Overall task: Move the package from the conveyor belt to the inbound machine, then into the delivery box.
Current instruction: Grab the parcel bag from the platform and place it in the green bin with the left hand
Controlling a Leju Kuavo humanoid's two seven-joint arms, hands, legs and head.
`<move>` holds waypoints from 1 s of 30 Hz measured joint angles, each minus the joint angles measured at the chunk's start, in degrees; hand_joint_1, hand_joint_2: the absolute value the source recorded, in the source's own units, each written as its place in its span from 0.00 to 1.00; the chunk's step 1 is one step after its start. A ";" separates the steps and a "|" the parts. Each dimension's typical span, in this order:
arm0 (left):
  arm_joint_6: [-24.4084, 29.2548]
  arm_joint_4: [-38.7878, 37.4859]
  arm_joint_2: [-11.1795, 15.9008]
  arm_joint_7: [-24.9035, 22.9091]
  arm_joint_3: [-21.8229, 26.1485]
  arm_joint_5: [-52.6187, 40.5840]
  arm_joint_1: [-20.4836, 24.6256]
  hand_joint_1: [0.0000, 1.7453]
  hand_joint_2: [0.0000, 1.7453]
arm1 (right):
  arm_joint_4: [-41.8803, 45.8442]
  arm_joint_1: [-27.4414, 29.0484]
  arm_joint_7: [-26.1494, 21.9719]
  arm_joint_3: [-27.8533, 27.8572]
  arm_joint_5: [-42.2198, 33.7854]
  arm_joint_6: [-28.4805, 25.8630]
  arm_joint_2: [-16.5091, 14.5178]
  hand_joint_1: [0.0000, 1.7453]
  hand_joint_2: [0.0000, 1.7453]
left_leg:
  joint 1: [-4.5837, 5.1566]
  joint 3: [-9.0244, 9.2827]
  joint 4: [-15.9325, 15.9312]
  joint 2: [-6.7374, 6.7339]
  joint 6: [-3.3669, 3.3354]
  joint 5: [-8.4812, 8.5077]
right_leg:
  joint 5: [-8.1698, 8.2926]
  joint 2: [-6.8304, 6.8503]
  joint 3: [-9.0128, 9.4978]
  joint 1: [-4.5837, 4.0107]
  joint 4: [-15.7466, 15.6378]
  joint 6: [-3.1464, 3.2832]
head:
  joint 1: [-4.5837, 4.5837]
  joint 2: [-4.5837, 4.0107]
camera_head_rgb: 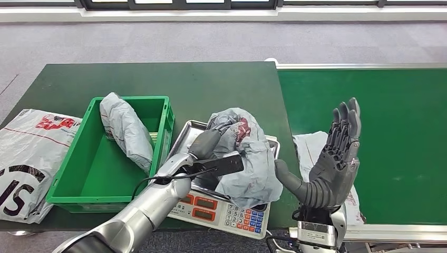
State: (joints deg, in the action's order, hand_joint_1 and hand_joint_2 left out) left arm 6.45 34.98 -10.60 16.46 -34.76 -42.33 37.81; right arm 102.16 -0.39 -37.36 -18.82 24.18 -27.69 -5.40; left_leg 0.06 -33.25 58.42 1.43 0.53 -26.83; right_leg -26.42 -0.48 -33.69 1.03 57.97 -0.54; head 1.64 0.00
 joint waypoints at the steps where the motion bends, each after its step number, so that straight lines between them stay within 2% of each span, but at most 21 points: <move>1: 0.53 -0.19 0.01 0.09 -0.18 -0.08 0.12 1.00 1.00 | -0.01 0.00 0.02 0.00 -0.04 0.04 0.00 0.00 1.00 | 0.00 0.00 0.00 0.00 0.00 0.00 | 0.00 0.00 0.00 0.00 0.00 0.00 | 0.00 0.00; 21: 5.37 0.73 0.72 0.16 -0.82 0.67 1.00 1.00 1.00 | 0.09 0.03 0.84 0.55 1.05 1.31 -1.46 0.00 1.00 | 0.00 -0.01 0.00 -0.02 0.01 0.01 | 0.00 -0.02 -0.04 0.00 0.00 0.00 | 0.00 0.00; 25: 10.29 4.65 2.90 -1.17 -0.06 1.79 0.69 1.00 1.00 | 0.09 0.16 0.78 0.60 0.91 0.56 -1.46 0.00 1.00 | -0.02 -0.03 -0.01 -0.09 0.04 0.02 | 0.01 -0.06 -0.09 -0.01 0.02 0.02 | 0.00 0.00; 30: 11.50 15.01 7.36 -2.99 6.28 0.36 -0.74 1.00 1.00 | 0.09 0.56 0.62 0.61 0.55 -0.08 -1.46 0.00 1.00 | -0.05 -0.02 -0.05 -0.26 0.08 0.03 | 0.03 -0.31 -0.23 -0.05 0.03 0.06 | -0.02 0.00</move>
State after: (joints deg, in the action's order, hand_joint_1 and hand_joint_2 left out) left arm 17.95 49.99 -3.23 13.46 -28.48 -41.98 37.07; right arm 102.25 0.17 -36.74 -18.21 24.73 -27.77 -6.86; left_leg 0.01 -33.28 58.37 1.17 0.61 -26.80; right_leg -26.39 -0.79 -33.92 0.98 58.01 -0.49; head 1.62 0.00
